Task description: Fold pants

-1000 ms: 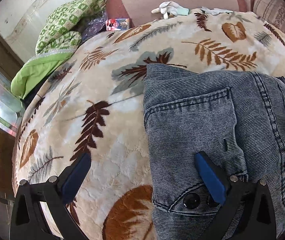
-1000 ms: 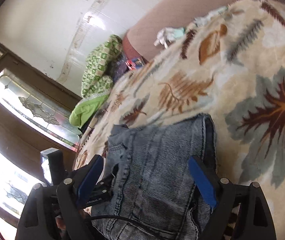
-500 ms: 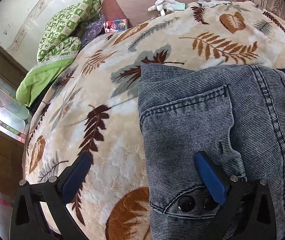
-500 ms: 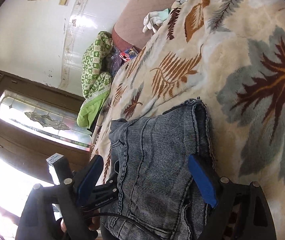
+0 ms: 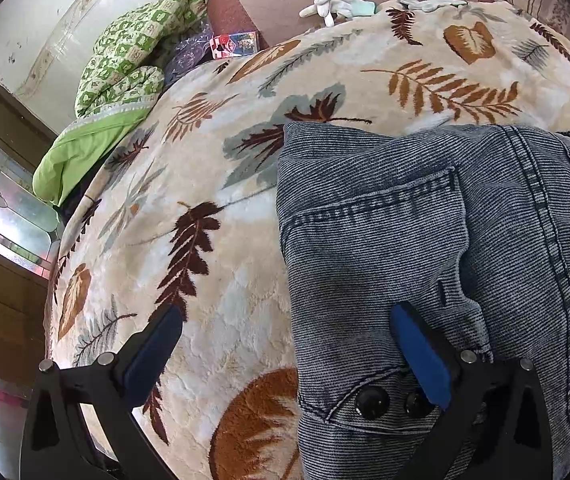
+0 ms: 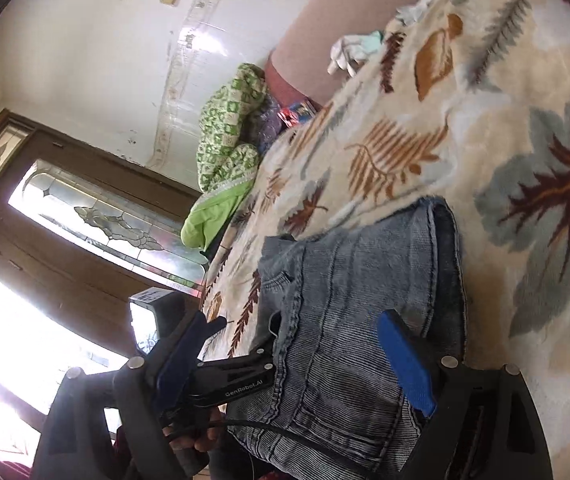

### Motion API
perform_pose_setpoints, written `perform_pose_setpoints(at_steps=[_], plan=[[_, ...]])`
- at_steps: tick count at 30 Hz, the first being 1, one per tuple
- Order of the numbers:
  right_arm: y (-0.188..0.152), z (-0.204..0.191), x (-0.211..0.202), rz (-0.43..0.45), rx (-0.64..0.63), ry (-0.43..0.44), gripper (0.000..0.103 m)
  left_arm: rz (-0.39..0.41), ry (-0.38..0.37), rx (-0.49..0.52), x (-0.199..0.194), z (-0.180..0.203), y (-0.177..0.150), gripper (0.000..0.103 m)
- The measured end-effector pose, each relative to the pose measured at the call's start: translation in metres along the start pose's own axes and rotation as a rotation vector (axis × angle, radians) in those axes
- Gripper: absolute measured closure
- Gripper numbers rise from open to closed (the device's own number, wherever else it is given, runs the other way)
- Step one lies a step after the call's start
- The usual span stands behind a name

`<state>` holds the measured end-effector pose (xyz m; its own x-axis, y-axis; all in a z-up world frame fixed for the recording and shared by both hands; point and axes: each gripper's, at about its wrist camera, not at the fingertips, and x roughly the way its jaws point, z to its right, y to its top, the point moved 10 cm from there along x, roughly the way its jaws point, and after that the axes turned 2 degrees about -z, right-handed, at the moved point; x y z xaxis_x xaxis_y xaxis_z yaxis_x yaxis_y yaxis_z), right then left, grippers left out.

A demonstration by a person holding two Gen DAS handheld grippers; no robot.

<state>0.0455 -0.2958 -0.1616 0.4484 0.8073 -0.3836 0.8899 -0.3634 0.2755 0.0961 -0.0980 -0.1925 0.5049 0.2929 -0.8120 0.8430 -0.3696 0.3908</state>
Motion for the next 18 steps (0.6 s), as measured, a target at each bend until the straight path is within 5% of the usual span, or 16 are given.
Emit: perform_pose_setpoints(at_steps=[18], plan=[[-0.012, 0.015, 0.018, -0.081, -0.013, -0.064, 0.014, 0.006, -0.012, 0.016, -0.004, -0.001, 0.0, 0.0]])
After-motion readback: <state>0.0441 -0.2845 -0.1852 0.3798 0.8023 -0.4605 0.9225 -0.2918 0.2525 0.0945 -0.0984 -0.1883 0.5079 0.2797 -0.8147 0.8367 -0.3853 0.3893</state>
